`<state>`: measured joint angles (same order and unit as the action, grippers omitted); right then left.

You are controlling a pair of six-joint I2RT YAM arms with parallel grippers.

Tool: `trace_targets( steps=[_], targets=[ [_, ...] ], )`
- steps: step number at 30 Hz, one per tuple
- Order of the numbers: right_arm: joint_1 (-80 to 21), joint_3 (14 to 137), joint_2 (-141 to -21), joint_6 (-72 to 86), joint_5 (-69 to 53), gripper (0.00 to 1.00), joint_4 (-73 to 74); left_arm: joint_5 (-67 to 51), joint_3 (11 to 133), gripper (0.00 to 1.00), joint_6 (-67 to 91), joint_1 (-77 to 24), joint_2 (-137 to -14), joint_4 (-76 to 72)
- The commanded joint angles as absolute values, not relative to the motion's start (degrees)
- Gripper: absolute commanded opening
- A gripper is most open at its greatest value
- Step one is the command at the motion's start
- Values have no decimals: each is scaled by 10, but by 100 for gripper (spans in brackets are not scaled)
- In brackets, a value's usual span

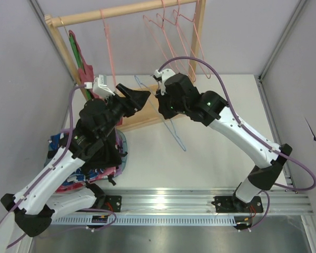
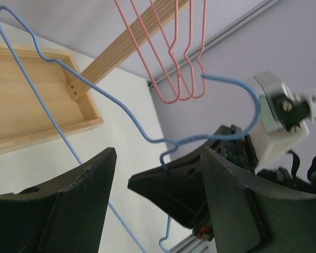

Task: Remove the trousers from the hanger

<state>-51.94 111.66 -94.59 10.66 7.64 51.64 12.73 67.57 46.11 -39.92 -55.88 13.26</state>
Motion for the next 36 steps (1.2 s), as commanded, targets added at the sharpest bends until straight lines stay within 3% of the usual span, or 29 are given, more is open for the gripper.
trace_targets(
  steps=[1, 12, 20, 31, 36],
  targets=[
    [-514, 1086, -878, 97, 69, 0, 457, 94, 665, 70, 615, -388, -569, 38],
    [-508, 1046, -845, 119, 29, 0, 401, 98, 652, 64, 788, -388, -643, -29],
    [-500, 1048, -857, 120, 28, 0, 408, 92, 672, 65, 787, -388, -661, -68],
    [-432, 1044, -855, 189, -45, 0, 386, 122, 614, 66, 766, -387, -596, -66],
    [-435, 1032, -860, 196, -75, 0, 371, 81, 646, 67, 778, -374, -638, -70]
  ],
)
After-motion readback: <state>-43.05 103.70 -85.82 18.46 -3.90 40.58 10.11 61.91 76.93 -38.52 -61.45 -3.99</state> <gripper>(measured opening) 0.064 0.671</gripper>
